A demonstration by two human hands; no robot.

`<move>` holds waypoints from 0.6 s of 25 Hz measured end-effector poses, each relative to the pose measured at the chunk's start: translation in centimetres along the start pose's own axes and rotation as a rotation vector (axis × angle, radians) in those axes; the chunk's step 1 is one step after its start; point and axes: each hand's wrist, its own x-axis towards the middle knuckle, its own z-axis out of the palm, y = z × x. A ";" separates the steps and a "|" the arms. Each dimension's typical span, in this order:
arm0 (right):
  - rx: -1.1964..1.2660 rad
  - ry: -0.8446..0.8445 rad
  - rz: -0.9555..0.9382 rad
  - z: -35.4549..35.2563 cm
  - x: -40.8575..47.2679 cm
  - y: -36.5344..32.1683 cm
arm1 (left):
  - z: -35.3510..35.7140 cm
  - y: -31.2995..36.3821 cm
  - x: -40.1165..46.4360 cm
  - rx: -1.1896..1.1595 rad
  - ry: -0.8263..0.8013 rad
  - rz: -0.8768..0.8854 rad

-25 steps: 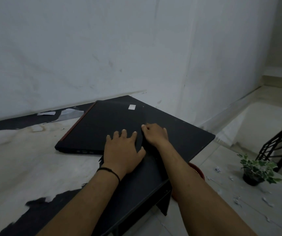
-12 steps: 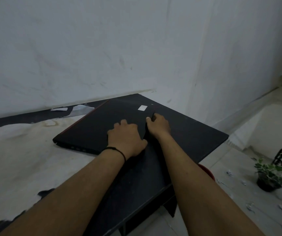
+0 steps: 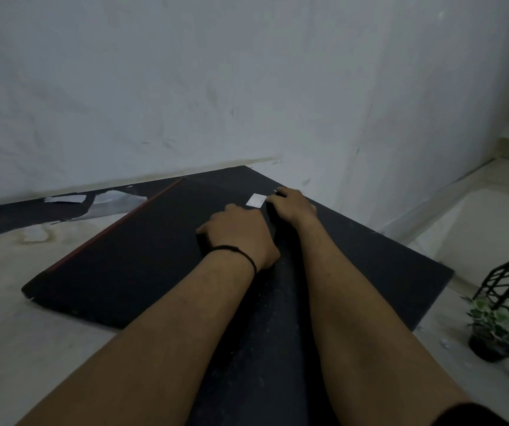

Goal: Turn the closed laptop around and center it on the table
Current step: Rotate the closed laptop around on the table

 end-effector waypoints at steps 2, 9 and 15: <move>0.042 -0.001 0.009 -0.1 -0.1 -0.1 | -0.3 0.4 -0.4 0.067 -0.005 0.038; 0.409 0.112 0.095 -1.8 -5.4 0.3 | 0.2 3.1 -5.3 0.303 -0.089 -0.005; 0.836 0.333 0.102 -3.2 -13.1 1.8 | 1.5 -0.1 -11.5 0.345 0.180 0.166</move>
